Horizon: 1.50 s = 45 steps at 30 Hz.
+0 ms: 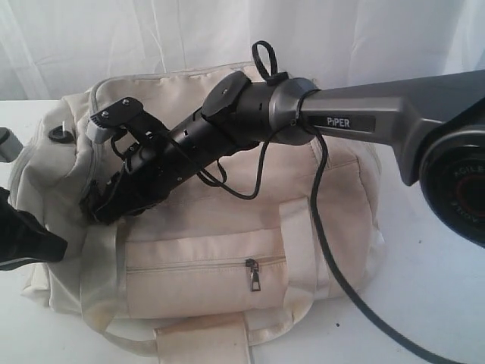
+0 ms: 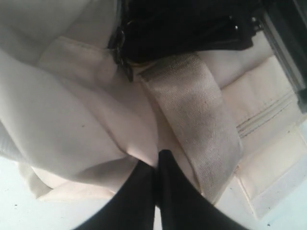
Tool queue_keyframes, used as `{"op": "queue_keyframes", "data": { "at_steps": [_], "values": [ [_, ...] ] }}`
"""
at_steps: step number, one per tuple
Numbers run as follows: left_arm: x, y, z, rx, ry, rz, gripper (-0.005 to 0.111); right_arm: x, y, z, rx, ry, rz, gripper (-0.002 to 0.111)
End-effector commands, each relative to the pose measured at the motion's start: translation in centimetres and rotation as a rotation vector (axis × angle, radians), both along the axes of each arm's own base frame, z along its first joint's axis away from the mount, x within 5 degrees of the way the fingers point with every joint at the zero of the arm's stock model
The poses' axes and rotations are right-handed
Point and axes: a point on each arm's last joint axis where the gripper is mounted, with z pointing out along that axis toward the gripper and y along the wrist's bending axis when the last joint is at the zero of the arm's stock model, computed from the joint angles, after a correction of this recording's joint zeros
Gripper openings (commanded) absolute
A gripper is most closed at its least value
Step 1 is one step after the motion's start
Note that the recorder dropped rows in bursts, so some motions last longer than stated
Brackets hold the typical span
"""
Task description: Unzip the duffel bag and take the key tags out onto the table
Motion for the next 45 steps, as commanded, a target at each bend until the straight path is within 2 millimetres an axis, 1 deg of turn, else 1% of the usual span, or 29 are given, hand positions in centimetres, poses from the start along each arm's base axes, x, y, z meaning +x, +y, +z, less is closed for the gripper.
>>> {"op": "queue_keyframes", "data": {
  "at_steps": [1, 3, 6, 11, 13, 19, 28, 31, 35, 39, 41, 45],
  "values": [
    [-0.2, -0.1, 0.3, -0.021, -0.012, 0.004, 0.000, 0.2, -0.1, 0.7, 0.007, -0.012, -0.009, 0.000],
    [-0.2, -0.1, 0.3, -0.021, -0.012, 0.004, 0.000, 0.3, -0.3, 1.4, 0.003, -0.032, -0.021, 0.000],
    [-0.2, -0.1, 0.3, -0.021, -0.012, 0.004, 0.000, 0.8, -1.1, 2.9, 0.023, -0.064, -0.040, 0.000],
    [-0.2, -0.1, 0.3, -0.021, -0.012, 0.004, 0.000, 1.6, -2.0, 5.3, 0.061, -0.099, -0.125, 0.000],
    [-0.2, -0.1, 0.3, -0.022, -0.011, 0.006, 0.000, 1.8, -2.2, 5.9, 0.068, -0.140, -0.147, 0.000],
    [-0.2, -0.2, 0.3, -0.024, -0.008, 0.008, 0.000, 2.2, -2.2, 7.2, 0.103, -0.185, -0.181, 0.000],
    [-0.3, -0.2, 0.3, -0.033, 0.013, 0.010, 0.000, 4.5, -1.9, 10.0, 0.212, -0.337, -0.367, 0.000],
    [-0.4, -0.2, 0.3, -0.035, 0.021, 0.010, 0.000, 5.1, -1.4, 10.2, 0.231, -0.357, -0.384, 0.000],
    [-0.4, -0.3, 0.3, -0.042, 0.029, 0.010, 0.000, 6.2, -0.5, 9.8, 0.248, -0.379, -0.402, 0.000],
    [-0.5, -0.3, 0.1, -0.046, 0.039, 0.010, 0.000, 7.5, 0.2, 9.8, 0.286, -0.416, -0.463, 0.000],
    [-0.7, -0.3, -0.3, -0.055, 0.045, 0.026, 0.000, 8.2, 0.5, 9.8, 0.306, -0.433, -0.495, 0.000],
    [-1.2, -0.1, -2.1, -0.070, 0.072, 0.077, 0.000, 9.3, 1.3, 9.2, 0.326, -0.455, -0.518, 0.000]
  ]
}}
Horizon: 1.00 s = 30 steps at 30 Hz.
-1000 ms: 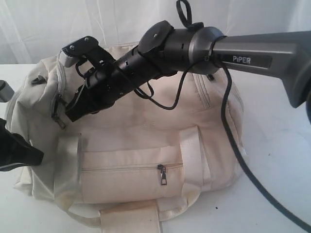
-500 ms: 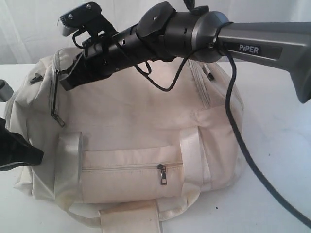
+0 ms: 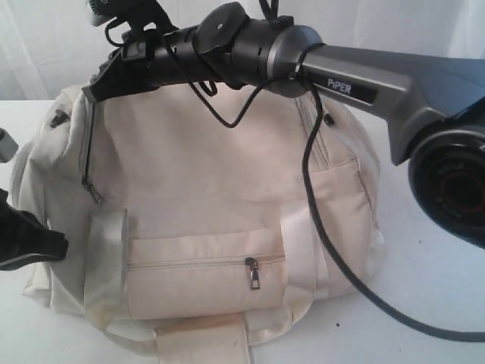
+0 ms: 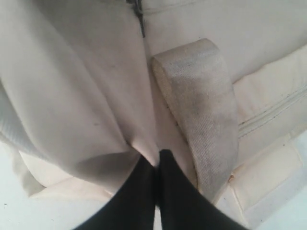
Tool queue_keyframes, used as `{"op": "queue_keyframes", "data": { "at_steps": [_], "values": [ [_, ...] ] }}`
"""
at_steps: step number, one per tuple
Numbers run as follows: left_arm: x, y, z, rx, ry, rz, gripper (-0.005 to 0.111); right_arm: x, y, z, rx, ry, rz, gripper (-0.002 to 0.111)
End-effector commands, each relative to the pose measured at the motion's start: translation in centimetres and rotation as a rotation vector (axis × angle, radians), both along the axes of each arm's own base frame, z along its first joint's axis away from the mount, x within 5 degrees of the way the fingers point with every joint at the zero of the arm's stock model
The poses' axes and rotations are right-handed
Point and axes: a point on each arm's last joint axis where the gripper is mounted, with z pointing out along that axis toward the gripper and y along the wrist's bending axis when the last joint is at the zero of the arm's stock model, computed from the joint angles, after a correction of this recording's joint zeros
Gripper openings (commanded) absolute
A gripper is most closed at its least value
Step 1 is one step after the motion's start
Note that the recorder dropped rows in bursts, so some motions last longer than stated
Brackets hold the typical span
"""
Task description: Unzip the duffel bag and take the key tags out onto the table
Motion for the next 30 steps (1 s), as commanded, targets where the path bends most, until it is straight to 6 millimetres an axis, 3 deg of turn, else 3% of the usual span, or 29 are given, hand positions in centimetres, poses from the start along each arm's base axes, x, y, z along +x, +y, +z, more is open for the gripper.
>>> {"op": "queue_keyframes", "data": {
  "at_steps": [1, 8, 16, 23, 30],
  "values": [
    [-1.2, 0.1, -1.9, -0.029, 0.062, 0.035, 0.000, 2.0, 0.2, 0.2, 0.069, -0.046, -0.094, 0.000],
    [-1.4, 0.2, -2.6, -0.039, 0.063, 0.071, 0.000, 3.4, 0.8, -1.7, 0.087, -0.033, -0.141, 0.000],
    [-1.4, 0.2, -2.6, -0.042, 0.068, 0.070, 0.000, 5.6, -1.0, -1.2, 0.131, -0.060, -0.254, 0.000],
    [-1.8, 0.0, -2.7, -0.049, 0.109, 0.043, 0.000, 5.6, -1.0, -1.0, 0.124, -0.065, -0.238, 0.000],
    [-3.5, -0.1, -3.9, -0.072, 0.205, 0.018, 0.000, 4.5, -0.6, -1.1, 0.076, 0.005, -0.114, 0.000]
  ]
}}
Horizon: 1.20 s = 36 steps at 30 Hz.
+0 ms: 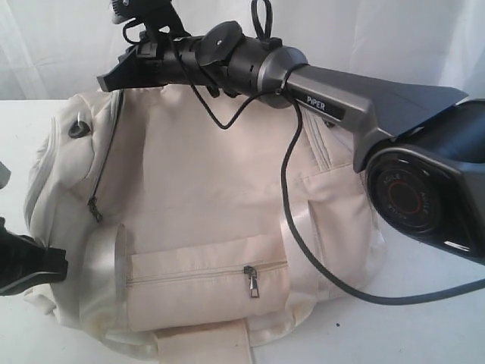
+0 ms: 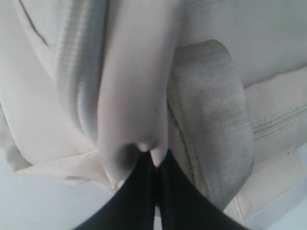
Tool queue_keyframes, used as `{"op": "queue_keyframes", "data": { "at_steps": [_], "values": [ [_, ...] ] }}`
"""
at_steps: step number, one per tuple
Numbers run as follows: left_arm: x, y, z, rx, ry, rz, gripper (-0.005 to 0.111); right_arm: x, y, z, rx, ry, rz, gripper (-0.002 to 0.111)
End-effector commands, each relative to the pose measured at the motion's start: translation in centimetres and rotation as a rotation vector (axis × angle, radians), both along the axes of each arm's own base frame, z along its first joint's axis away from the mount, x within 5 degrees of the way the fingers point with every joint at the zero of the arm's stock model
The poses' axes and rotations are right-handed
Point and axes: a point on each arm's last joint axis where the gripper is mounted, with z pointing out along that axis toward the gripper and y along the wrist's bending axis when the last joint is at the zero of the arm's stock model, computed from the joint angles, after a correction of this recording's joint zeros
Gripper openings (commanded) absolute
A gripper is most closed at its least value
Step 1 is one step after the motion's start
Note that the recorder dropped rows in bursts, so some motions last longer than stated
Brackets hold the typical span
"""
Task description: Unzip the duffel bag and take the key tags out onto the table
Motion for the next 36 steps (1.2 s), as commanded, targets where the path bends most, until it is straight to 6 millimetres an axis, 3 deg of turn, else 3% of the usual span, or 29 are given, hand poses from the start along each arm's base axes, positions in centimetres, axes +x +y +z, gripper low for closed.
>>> {"op": "queue_keyframes", "data": {
  "at_steps": [1, 10, 14, 19, 21, 26, 28, 33, 36],
  "values": [
    [-2.6, -0.4, -1.1, -0.036, 0.158, -0.097, 0.000, 0.4, -1.0, 1.3, 0.001, -0.005, 0.018, 0.000],
    [-5.7, -0.4, 0.7, -0.071, 0.177, -0.181, 0.000, -1.3, -1.4, 3.7, -0.061, -0.002, 0.140, 0.000],
    [-6.5, 0.3, 1.0, -0.022, 0.180, -0.130, 0.000, -2.0, -1.4, 3.6, -0.072, 0.060, 0.185, 0.000],
    [-5.9, 0.5, 1.2, -0.013, 0.110, -0.096, 0.003, -3.1, -1.3, 3.0, -0.122, 0.151, 0.292, 0.000],
    [-5.7, 0.6, 1.3, -0.012, 0.083, -0.079, 0.013, -3.6, -1.3, 2.8, -0.139, 0.182, 0.332, 0.000],
    [-5.0, 0.3, 3.3, -0.039, 0.032, -0.085, 0.065, -4.5, -1.3, 2.5, -0.158, 0.238, 0.406, 0.000],
    [-4.5, 0.1, 4.7, -0.064, -0.009, -0.083, 0.079, -4.6, -1.3, 2.5, -0.157, 0.248, 0.416, 0.000],
    [-2.8, 0.1, 9.5, -0.074, -0.237, -0.059, 0.068, -4.7, -1.3, 3.3, -0.131, 0.239, 0.418, 0.000],
    [-1.2, 0.6, 10.8, -0.003, -0.421, -0.024, 0.060, -4.7, -1.4, 4.2, -0.104, 0.221, 0.400, 0.000]
  ]
}}
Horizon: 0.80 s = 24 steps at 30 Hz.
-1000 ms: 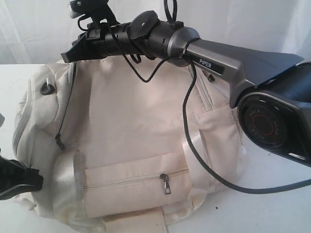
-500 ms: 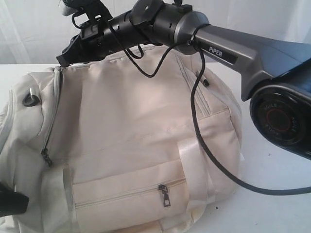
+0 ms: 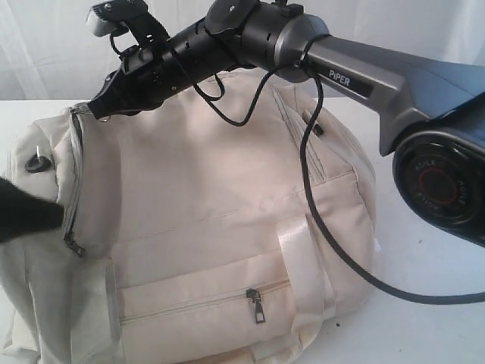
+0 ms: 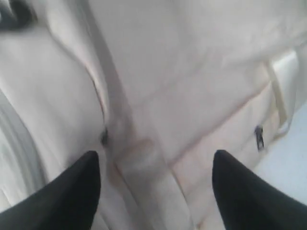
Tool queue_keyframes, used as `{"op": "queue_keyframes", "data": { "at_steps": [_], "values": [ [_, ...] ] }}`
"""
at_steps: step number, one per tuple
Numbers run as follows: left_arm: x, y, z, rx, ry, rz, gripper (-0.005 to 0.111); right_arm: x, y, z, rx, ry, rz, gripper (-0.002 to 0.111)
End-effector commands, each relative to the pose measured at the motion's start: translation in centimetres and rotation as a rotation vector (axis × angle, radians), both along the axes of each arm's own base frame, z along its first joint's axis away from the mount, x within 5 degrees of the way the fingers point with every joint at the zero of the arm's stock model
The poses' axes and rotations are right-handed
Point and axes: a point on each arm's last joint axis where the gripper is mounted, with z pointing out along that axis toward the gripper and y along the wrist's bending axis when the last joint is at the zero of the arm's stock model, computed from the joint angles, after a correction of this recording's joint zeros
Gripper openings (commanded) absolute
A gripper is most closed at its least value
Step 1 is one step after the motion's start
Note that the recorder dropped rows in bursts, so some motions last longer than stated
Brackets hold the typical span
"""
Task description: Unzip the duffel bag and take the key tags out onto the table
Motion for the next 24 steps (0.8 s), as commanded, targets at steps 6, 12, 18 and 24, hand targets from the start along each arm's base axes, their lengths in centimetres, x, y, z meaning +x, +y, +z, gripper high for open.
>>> {"op": "queue_keyframes", "data": {
  "at_steps": [6, 12, 18, 24],
  "values": [
    [5.4, 0.2, 0.0, 0.114, -0.221, 0.079, 0.060, 0.2, -0.7, 3.4, 0.088, -0.087, -0.047, 0.000],
    [8.8, -0.6, -3.2, 0.054, -0.066, 0.140, 0.074, 0.0, -0.6, 3.5, 0.090, -0.106, -0.037, 0.000],
    [10.6, -2.0, -4.2, 0.062, -0.052, 0.124, 0.071, 0.2, -0.3, 3.6, 0.103, -0.158, -0.056, 0.000],
    [11.5, -2.9, -5.9, 0.088, -0.025, 0.120, 0.026, 0.7, 0.0, 2.6, 0.096, -0.156, -0.079, 0.000]
  ]
}}
